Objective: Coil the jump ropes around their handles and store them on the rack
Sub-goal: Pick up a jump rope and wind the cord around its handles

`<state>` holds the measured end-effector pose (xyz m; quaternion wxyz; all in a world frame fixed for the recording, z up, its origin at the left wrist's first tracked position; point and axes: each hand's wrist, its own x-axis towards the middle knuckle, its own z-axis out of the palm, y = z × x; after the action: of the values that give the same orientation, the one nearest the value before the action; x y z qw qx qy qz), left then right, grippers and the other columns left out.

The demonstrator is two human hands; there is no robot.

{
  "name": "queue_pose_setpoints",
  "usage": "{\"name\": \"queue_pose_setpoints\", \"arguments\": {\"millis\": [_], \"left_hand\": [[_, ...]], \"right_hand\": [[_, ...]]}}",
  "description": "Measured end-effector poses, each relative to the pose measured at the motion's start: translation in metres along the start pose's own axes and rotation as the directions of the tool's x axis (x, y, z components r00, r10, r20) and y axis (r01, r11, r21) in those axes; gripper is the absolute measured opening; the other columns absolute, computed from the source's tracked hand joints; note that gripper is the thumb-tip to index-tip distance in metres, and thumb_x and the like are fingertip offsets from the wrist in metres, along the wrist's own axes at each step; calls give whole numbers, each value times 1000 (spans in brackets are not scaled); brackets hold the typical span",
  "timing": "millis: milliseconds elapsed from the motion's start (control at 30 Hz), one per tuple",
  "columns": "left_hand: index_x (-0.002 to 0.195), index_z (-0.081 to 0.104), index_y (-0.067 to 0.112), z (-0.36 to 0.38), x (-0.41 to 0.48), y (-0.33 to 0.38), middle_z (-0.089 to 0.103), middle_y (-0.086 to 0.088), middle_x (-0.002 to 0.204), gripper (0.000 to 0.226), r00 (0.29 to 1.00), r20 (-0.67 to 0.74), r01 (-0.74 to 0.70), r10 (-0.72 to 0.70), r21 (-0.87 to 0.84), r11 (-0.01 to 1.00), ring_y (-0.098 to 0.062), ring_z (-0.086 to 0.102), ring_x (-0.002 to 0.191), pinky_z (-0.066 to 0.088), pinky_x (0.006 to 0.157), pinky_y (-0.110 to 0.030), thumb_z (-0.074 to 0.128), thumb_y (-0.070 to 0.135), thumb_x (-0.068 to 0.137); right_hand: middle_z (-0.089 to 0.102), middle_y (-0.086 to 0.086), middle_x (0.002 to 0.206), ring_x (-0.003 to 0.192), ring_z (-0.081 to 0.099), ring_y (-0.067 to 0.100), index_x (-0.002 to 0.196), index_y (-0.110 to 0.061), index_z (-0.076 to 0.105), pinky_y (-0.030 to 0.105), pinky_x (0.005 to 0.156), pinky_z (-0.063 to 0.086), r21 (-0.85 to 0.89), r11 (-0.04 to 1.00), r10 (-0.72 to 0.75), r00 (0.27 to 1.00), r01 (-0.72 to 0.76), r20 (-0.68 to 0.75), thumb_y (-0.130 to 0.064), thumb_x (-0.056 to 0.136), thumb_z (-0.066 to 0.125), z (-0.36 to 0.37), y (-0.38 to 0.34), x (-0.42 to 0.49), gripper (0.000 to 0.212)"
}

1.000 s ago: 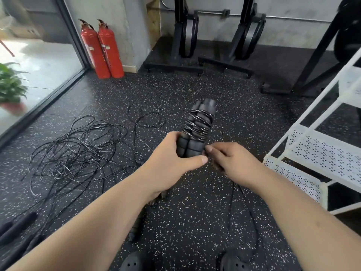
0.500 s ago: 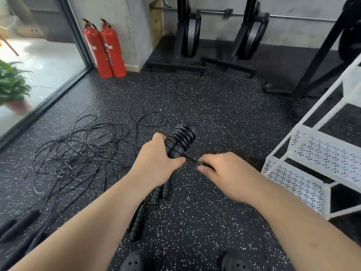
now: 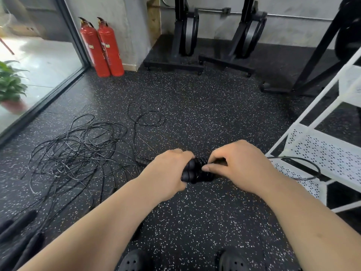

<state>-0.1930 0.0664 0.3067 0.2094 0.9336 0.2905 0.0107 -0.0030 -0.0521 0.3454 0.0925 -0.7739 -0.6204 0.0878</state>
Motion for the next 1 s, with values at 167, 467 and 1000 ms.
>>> {"name": "queue_pose_setpoints", "arguments": {"millis": [167,467,1000], "left_hand": [[128,58,35,-5,-3,2,55,15,112,55,984,62,-168,167,9,986,-11,53,111,48,100,-35,80,15,82],[111,62,34,-18,-10,8,65,13,95,42,973,211,-63,93,-145,987,-7,62,91,52,81,-31,86,33,77],[123,58,34,-16,-14,11,58,20,111,51,960,209,-181,188,-51,982,-9,56,111,46,101,-34,89,33,82]], "right_hand": [[66,-19,67,68,59,-1,84,-41,75,30,63,47,75,996,33,998,-38,57,-77,79,74,-5,7,2,36],[70,-8,71,65,62,14,73,-36,73,42,68,56,380,925,-23,1000,17,12,-78,72,76,-10,9,0,42],[65,-15,69,64,59,6,67,-32,70,37,65,54,254,963,-68,994,88,-87,-80,81,67,8,13,12,49]]}}
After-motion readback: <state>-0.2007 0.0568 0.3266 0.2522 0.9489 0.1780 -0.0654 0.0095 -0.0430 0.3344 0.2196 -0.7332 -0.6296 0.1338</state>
